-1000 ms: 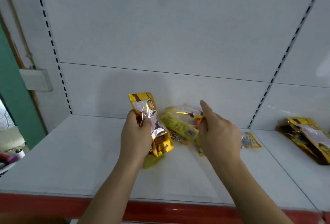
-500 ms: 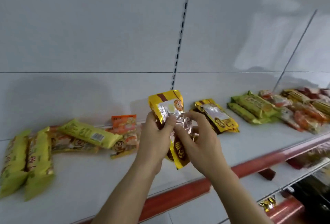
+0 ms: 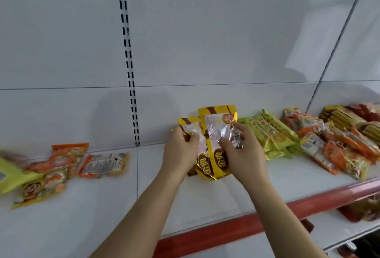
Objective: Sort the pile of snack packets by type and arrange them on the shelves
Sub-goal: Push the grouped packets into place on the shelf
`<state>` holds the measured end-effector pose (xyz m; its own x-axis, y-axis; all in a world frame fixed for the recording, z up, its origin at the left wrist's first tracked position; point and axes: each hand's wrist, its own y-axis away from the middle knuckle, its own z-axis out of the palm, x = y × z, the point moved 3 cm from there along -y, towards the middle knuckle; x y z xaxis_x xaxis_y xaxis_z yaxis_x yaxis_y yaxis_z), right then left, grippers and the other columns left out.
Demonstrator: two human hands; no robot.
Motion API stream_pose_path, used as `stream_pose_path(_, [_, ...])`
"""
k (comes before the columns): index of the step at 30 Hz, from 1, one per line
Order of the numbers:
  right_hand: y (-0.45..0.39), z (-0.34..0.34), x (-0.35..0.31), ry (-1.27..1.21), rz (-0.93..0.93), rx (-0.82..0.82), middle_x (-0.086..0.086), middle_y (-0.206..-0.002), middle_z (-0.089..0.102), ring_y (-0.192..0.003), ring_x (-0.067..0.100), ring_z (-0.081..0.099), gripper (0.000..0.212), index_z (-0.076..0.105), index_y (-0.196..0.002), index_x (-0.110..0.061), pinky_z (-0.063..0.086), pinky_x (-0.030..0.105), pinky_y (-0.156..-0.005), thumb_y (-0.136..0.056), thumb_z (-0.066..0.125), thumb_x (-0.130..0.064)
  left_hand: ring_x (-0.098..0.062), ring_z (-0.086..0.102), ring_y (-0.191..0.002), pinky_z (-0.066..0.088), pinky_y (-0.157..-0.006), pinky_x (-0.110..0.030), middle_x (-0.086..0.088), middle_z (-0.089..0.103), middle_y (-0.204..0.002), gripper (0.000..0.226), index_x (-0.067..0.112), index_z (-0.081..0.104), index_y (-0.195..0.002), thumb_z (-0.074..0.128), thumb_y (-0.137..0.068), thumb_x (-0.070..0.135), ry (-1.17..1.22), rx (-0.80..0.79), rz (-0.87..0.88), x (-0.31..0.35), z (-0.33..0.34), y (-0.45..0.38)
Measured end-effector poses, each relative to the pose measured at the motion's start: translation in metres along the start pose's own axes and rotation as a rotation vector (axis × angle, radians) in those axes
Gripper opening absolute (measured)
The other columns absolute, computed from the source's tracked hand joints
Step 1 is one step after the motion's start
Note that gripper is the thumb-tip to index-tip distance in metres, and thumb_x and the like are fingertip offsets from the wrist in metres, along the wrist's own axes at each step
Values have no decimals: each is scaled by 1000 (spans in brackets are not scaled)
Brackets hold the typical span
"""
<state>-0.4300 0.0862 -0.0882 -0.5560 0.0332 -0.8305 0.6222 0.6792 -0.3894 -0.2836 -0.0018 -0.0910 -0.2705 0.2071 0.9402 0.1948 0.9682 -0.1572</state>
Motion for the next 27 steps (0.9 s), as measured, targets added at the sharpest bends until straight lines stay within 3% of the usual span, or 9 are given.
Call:
stream_pose_path(3, [-38,9,19,246,-44,-133,0,-131,56,-120,23,55,44,52,-138,-26,45,34,-94,-95,61,-32,-31,63,-116,50,-90,-39,-8,67,-125,46,13,48,-139,61,-99,31,-282,65,40,1,16,-26])
stream_pose_path(6, [-53,20,39,539,-29,-281,13,-150,38,-142,37,30,43,53,-140,-24,31,44,-113,-100,49,-39,-36,52,-131,46,-100,-44,-16,53,-144,76,9,24,-159,60,-99,40,-524,84,33,-5,22,-31])
stream_pose_path(14, [-50,24,31,539,-203,-235,14,-148,47,-139,34,35,43,55,-141,-16,28,38,-112,-101,48,-31,-33,51,-128,46,-97,-43,-13,52,-141,62,12,35,-153,51,-103,45,-561,209,101,-13,5,-19])
stream_pose_path(18, [-36,41,2,506,-323,-246,12,-149,48,-143,32,32,47,55,-141,-16,31,42,-114,-99,53,-36,-35,50,-128,47,-100,-45,-14,52,-141,64,11,34,-156,51,-103,43,-657,233,161,-16,-21,-12])
stream_pose_path(23, [-7,79,-33,477,-446,-253,18,-133,60,-130,42,48,54,64,-127,-10,42,50,-108,-93,41,-45,-36,52,-124,47,-98,-46,-15,57,-136,61,8,41,-152,54,-102,40,-742,285,222,-29,-67,2])
stream_pose_path(27, [28,112,-70,499,-504,-301,14,-147,50,-143,39,35,51,54,-141,-14,33,50,-115,-100,47,-43,-35,50,-130,44,-106,-45,-15,57,-140,61,4,43,-151,56,-101,38,-779,308,259,-39,-119,13])
